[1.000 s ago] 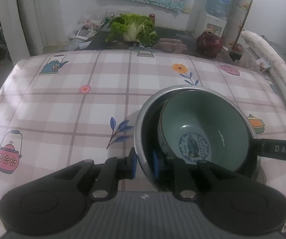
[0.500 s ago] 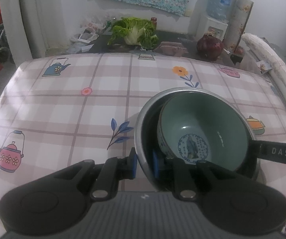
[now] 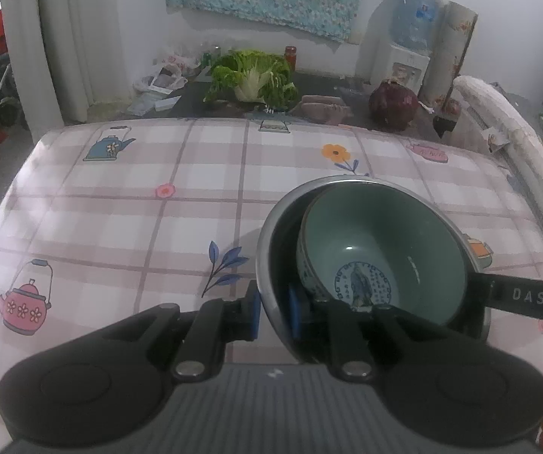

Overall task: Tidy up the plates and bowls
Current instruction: 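Lift the steel bowl with green bowl and carry it over the plate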

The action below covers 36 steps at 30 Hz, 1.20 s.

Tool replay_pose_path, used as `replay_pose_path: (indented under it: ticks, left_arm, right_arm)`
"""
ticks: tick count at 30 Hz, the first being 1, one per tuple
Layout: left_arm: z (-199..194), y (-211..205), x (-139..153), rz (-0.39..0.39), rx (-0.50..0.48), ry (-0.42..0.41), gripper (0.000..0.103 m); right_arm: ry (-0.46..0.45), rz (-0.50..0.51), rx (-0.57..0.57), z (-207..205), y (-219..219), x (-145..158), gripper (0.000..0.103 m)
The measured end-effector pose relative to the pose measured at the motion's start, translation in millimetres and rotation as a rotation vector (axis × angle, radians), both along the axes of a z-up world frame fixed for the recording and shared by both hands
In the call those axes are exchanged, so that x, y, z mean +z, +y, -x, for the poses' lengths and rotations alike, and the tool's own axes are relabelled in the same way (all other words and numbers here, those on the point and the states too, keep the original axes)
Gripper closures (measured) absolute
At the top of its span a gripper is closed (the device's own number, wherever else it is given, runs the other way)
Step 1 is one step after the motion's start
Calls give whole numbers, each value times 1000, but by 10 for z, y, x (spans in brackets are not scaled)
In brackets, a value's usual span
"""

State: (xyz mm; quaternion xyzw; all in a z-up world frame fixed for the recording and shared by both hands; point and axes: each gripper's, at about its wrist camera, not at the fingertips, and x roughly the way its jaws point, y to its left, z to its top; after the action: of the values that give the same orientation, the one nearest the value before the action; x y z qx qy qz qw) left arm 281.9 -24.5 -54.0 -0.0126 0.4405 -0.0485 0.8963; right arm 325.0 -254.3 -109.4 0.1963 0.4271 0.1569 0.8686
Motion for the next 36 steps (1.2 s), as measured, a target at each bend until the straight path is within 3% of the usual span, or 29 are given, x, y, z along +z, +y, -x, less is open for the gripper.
replay_pose_path:
  ticks: [21, 36]
  left_arm:
    - [195, 26, 296, 25, 3, -49, 88]
    - [699, 73, 642, 44, 0, -96, 89]
  right_arm:
    - [-57, 4, -7, 174, -11, 292, 90]
    - [-86, 3, -9, 745, 15, 657, 90]
